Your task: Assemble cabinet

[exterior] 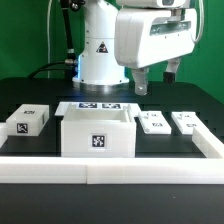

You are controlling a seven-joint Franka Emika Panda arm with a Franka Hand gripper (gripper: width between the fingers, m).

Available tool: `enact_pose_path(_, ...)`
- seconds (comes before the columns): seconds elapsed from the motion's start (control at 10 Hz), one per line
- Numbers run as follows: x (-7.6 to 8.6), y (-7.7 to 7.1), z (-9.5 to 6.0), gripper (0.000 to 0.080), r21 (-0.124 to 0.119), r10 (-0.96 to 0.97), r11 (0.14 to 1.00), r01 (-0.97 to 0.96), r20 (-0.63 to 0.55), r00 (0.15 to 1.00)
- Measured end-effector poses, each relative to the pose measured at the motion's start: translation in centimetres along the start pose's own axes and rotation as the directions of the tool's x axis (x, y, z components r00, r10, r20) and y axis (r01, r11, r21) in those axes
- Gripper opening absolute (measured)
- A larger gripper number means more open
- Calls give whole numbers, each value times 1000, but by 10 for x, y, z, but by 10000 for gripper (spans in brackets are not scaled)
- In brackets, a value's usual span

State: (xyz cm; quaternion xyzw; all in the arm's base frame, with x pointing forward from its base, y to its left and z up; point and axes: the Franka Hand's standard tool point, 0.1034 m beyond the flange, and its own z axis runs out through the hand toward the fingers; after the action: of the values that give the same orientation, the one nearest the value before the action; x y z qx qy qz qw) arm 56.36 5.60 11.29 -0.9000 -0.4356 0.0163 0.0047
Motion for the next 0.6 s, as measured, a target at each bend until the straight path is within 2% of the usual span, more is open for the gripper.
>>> enact_pose_path(0.6,-1,0,0,798,0,-2,1000,2,0,1000)
